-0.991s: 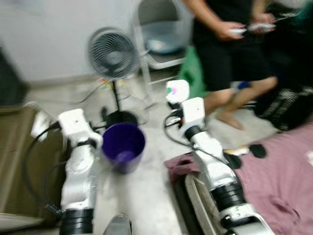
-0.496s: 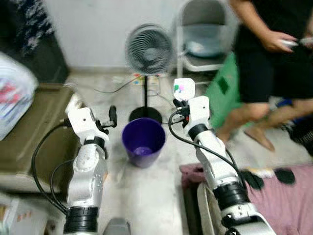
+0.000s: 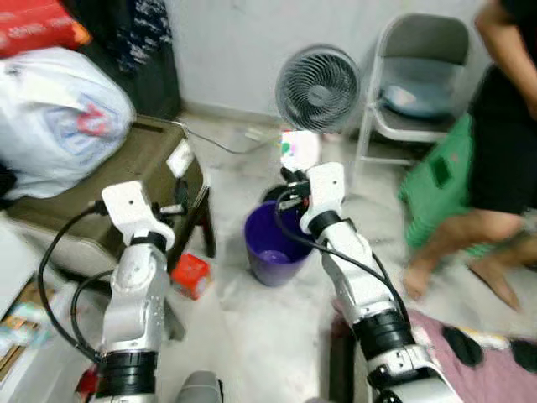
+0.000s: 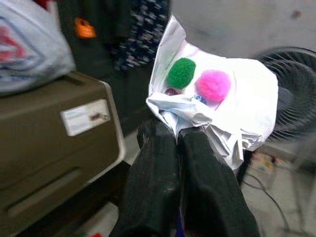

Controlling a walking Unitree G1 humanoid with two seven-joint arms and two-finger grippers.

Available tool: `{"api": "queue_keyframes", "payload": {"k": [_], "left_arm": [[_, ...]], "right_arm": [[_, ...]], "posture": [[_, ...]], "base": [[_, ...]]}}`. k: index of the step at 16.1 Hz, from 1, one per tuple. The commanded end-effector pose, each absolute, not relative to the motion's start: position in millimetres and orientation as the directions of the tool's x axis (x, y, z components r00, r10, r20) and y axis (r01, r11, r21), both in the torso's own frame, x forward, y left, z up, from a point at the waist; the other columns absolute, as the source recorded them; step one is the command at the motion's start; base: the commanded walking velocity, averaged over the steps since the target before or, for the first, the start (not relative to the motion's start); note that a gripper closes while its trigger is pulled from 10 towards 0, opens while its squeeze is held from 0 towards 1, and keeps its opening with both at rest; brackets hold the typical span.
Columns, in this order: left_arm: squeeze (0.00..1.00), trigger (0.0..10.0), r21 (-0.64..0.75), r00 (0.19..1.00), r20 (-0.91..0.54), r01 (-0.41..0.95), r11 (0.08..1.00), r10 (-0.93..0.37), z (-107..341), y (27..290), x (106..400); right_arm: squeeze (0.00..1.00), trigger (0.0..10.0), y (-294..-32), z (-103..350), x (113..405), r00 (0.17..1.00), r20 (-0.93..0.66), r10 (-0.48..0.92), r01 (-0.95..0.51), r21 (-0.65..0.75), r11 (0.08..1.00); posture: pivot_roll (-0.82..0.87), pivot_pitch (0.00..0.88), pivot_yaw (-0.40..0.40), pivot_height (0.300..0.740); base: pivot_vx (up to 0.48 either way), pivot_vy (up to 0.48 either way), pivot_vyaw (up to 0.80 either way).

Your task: Clean up the room

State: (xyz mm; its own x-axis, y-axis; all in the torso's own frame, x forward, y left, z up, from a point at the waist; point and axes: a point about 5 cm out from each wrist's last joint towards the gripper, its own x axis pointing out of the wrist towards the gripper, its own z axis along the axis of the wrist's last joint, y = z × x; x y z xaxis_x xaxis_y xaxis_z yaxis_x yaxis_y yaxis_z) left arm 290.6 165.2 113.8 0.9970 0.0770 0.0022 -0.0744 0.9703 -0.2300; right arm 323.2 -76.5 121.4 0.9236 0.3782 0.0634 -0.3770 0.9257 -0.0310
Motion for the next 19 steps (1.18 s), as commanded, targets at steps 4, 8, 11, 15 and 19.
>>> {"api": "queue_keyframes", "payload": {"k": [4,8,11,15,19], "left_arm": [[0.00,10.0,-0.236,0.999,0.007,-0.046,0.971,0.050,115.6,158.1,290.5],[0.00,10.0,-0.260,0.999,0.014,-0.025,0.965,0.030,116.5,156.9,288.9],[0.00,10.0,-0.265,0.999,0.027,-0.012,0.964,0.020,118.1,156.6,288.0],[0.00,10.0,-0.268,0.999,0.033,-0.004,0.963,0.013,118.7,155.1,287.9],[0.00,10.0,-0.269,0.999,0.035,0.000,0.963,0.010,119.8,154.7,288.1]], "right_arm": [[0.00,10.0,-82.2,121.4,324.5,0.930,0.064,0.361,-0.360,-0.036,0.932],[0.00,10.0,-84.8,119.9,325.6,0.937,0.055,0.345,-0.345,-0.017,0.938],[0.00,10.0,-84.7,120.4,326.3,0.937,0.055,0.346,-0.346,-0.020,0.938],[0.00,10.0,-84.9,120.5,326.8,0.937,0.055,0.346,-0.345,-0.024,0.938],[0.00,10.0,-84.6,120.7,326.9,0.937,0.056,0.344,-0.344,-0.021,0.939]], "posture": [[0.06,0.000,-0.077,0.740],[0.06,0.000,-0.078,0.740],[0.06,0.000,-0.080,0.740],[0.06,0.000,-0.080,0.740],[0.06,0.000,-0.078,0.740]], "base": [[0.000,0.000,0.72],[0.000,0.000,0.00],[0.091,0.000,0.00],[0.352,0.000,0.00],[0.362,0.000,0.00]]}}
